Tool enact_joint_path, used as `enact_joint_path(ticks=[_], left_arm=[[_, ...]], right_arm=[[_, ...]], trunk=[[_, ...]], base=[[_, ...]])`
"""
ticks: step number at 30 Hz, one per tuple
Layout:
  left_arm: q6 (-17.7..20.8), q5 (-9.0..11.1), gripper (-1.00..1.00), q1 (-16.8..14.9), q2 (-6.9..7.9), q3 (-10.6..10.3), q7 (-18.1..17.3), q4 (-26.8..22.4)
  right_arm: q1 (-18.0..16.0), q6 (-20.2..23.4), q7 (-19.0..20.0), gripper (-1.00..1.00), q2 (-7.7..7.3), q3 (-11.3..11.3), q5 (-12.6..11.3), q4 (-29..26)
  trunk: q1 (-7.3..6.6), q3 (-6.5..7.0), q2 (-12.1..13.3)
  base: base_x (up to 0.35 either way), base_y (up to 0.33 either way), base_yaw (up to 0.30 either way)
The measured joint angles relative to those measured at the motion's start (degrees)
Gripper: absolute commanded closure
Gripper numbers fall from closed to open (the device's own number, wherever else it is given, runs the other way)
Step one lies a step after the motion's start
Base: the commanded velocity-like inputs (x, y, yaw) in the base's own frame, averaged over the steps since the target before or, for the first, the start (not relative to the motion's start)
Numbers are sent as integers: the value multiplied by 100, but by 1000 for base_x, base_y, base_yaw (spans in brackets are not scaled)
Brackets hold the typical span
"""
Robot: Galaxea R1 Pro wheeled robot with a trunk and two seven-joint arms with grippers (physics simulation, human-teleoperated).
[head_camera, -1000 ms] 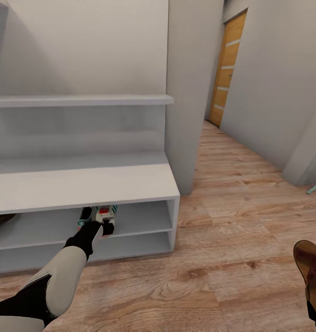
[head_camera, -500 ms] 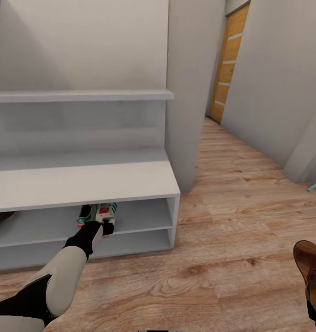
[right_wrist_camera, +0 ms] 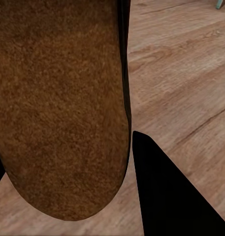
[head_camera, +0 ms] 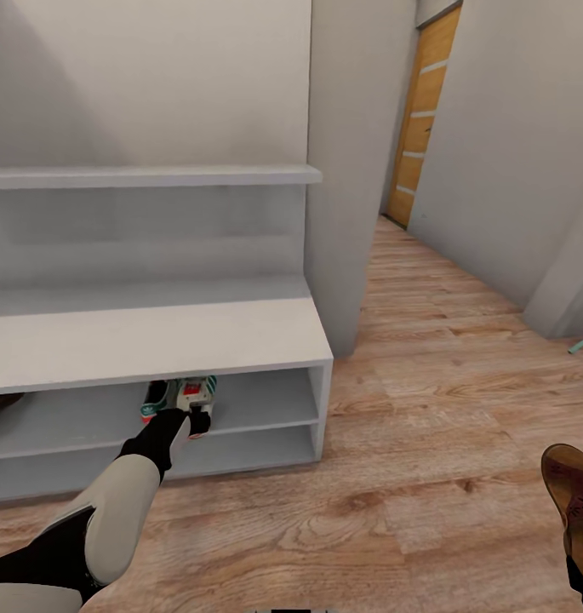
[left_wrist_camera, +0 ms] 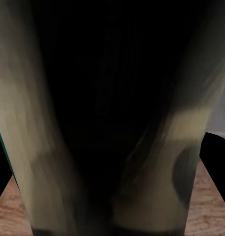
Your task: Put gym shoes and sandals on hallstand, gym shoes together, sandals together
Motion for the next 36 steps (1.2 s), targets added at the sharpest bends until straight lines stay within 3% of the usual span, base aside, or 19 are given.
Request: enact_joint_path(ticks=[34,35,36], left_arm=[[-17,9,100,-1,5,0,-6,-1],[-17,9,-100,-1,5,0,-5,1],[-13,8,-100,-3,5,0,-2,4]], right_arm=[[0,0,0,100,0,0,0,1],[0,0,0,100,0,0,0,3],[0,0,0,100,0,0,0,1]], trunk=[[1,0,0],[1,0,0],[1,0,0]], base=[[63,6,0],[0,0,0],[0,0,0]])
